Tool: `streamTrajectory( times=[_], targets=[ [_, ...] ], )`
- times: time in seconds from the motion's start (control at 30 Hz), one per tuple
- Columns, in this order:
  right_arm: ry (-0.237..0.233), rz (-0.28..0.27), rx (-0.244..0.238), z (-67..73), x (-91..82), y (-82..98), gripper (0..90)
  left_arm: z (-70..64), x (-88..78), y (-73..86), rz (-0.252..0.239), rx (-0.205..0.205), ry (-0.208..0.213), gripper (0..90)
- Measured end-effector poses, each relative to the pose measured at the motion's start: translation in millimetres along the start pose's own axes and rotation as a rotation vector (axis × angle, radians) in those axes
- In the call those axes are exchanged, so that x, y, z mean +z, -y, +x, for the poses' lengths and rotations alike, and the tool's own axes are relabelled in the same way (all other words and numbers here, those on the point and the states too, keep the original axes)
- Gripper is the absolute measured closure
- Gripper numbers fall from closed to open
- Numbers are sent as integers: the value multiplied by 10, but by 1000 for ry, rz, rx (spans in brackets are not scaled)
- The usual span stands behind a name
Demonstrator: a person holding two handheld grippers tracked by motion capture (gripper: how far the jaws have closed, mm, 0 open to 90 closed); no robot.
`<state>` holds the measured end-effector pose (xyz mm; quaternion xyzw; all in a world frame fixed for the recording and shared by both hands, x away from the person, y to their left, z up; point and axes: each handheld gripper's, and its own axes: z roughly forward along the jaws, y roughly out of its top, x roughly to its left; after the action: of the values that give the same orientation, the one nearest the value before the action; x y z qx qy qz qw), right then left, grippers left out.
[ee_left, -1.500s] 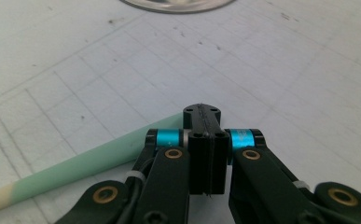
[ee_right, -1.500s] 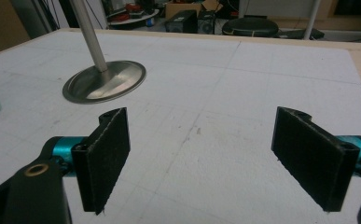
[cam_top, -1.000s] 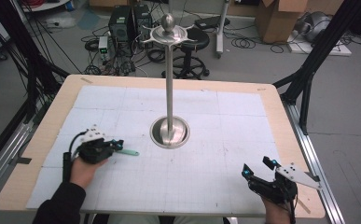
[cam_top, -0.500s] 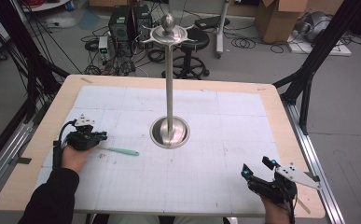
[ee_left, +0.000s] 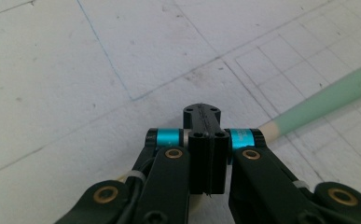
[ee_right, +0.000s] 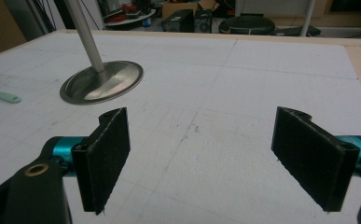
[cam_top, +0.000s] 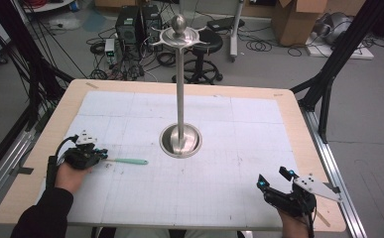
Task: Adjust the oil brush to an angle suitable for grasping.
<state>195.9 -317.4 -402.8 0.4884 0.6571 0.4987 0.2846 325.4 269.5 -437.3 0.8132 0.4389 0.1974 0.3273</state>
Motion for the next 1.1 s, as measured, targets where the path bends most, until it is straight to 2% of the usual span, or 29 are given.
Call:
streamTrajectory(
  times=[0.07,0.23,0.27,0.37,0.6,0.77,0.87,0.97,1.03,1.1],
  targets=[
    [0,-3,1,-1,-3,-1,179,-22,-41,26,10,26,17,895],
    [-1,-2,2,-6,1,0,179,-64,-122,92,18,58,48,895],
    [-1,-3,2,-3,-1,-1,179,-100,-172,143,13,57,65,895],
    [-2,-6,2,-3,-5,-2,179,-149,-221,207,0,68,78,895],
    [-2,-7,9,-1,-9,-6,179,-346,-370,404,-46,65,117,895],
    [-2,-6,10,-2,-7,-6,179,-427,-422,465,-54,74,143,895],
    [-10,-12,16,-3,-6,-8,179,-499,-456,480,-40,84,187,895],
    [-11,-14,23,-1,-9,-10,179,-542,-472,490,-43,87,207,895],
    [-12,-15,22,-5,-9,-10,179,-551,-488,491,-86,59,202,895],
    [-15,-17,22,-4,-7,-11,179,-531,-539,463,-171,13,189,858]
  ],
)
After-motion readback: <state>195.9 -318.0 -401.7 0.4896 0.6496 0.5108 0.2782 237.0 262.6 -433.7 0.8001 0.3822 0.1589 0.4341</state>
